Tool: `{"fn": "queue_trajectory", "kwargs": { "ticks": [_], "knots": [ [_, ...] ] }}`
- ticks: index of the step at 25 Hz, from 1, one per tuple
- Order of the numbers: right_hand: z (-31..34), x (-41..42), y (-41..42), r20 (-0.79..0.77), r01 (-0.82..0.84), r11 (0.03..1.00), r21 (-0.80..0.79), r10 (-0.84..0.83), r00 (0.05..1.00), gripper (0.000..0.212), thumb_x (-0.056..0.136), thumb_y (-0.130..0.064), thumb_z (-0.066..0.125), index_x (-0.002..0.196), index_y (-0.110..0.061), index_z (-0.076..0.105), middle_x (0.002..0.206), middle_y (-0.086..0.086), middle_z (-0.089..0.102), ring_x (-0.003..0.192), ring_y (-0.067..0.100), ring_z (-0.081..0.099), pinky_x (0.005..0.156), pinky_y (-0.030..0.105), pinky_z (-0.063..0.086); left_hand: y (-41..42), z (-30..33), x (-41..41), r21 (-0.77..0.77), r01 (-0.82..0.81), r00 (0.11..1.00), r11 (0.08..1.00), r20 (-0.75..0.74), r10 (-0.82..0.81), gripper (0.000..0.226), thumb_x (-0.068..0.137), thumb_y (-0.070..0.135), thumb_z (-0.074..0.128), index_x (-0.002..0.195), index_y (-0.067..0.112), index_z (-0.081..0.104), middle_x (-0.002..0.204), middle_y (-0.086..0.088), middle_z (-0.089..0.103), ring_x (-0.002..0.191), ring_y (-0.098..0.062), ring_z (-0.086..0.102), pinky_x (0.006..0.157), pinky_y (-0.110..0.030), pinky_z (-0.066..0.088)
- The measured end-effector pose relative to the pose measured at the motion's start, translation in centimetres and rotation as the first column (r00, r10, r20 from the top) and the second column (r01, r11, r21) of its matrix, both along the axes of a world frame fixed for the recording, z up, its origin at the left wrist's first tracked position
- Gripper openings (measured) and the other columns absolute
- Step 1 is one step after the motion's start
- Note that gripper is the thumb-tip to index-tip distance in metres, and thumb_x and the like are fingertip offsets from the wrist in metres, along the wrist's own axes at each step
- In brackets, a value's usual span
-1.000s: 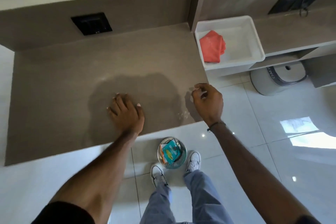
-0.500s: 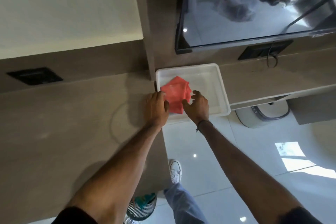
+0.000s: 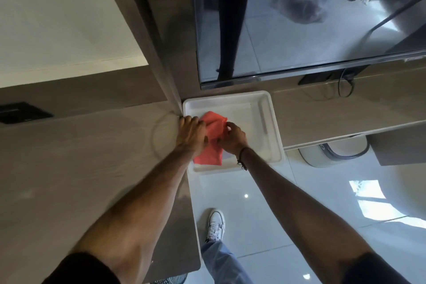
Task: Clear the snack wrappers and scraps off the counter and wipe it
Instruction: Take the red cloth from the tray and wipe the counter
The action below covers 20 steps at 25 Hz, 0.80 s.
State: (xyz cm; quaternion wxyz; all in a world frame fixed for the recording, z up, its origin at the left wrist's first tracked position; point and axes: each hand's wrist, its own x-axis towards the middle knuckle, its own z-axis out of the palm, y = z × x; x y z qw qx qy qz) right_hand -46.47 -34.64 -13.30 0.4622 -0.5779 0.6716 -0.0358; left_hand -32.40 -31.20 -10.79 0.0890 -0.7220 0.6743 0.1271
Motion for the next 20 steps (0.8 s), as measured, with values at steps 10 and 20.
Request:
{"fn": "queue_trajectory", "kwargs": {
  "ticks": [10,20],
  "knots": [
    [7.1,-2.3,2.7,0.521,-0.027,0.951,0.307,-0.144,0.841,0.046,0.077,-0.019,0.085,0.118,-0.011,0.066,0.097,0.006,0.072,0.089,0.019,0.070,0.073,0.036,0.062,6.4,3.6,3.9,0.219,-0.288,0.487,0.932,-0.805,0.340,0.029,0.095,0.005,0.066,0.083,0.025,0.049,0.072,0.009,0.054,0.055,0.007,0.050,0.053,-0.012,0.042],
    [4.9,8.0,19.0,-0.049,-0.289,0.957,0.026,0.290,0.956,0.036,0.068,-0.045,0.081,0.097,-0.028,0.066,0.101,0.003,0.075,0.087,0.026,0.074,0.070,0.028,0.054,21.9,2.5,11.3,0.025,-0.427,0.692,0.904,-0.634,0.344,0.021,0.091,0.005,0.065,0.111,0.005,0.060,0.112,-0.017,0.068,0.105,-0.032,0.065,0.091,-0.043,0.051]
  ]
}}
